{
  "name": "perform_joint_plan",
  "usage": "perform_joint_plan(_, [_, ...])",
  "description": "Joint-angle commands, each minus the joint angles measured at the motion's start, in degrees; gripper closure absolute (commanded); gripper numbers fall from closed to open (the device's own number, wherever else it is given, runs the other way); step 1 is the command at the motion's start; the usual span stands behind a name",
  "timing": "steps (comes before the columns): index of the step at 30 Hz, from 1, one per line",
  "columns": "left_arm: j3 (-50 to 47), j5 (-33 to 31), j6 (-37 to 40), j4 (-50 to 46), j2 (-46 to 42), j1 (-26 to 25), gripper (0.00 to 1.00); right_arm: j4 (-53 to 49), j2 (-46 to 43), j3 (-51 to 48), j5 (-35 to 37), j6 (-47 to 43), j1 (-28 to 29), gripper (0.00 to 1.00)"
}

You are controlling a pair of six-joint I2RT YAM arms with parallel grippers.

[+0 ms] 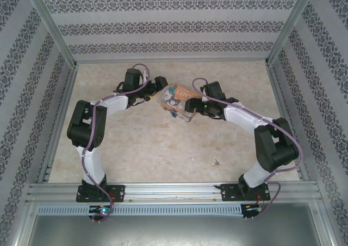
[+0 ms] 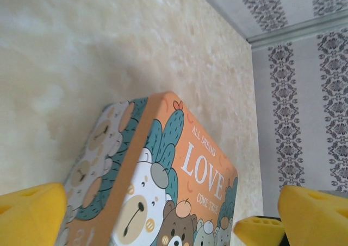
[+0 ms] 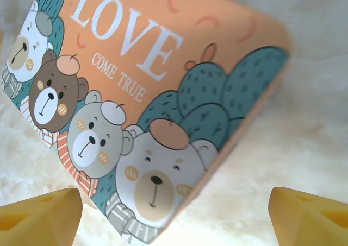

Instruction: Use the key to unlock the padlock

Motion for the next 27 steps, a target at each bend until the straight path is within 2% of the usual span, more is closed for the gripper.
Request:
perform_joint_plan(1, [-2.70,-1.10,3.58,-1.10,-5.55,1.66,0.01,-5.87,-5.33,0.13,7.02,-1.96,1.16,0.11])
perform_joint_plan(10, [-16.43,-6.00,9.44,-2.00,-20.26,2.26,0.01,-20.74,-16.68,-5.32,11.43,0.91,4.07,0.15])
perform_joint_plan(13, [-20.99,-7.99,11.76,-2.75,-25.16,2.22,0.01,-27.23,-19.47,-6.93,12.14,5.21,5.29,0.19])
perform_joint_plan(17, [-26.22,-10.77,14.54,-3.78,-30.67,2.27,0.01,-34.72,-21.70,-9.74,10.71,12.50,5.59,0.33])
perform_joint_plan(27, [-31.59,-11.51,17.70,-6.76,-35.44,2.28,0.01,-38.93,-27.74,-20.96,6.68,24.27,8.09,0.48])
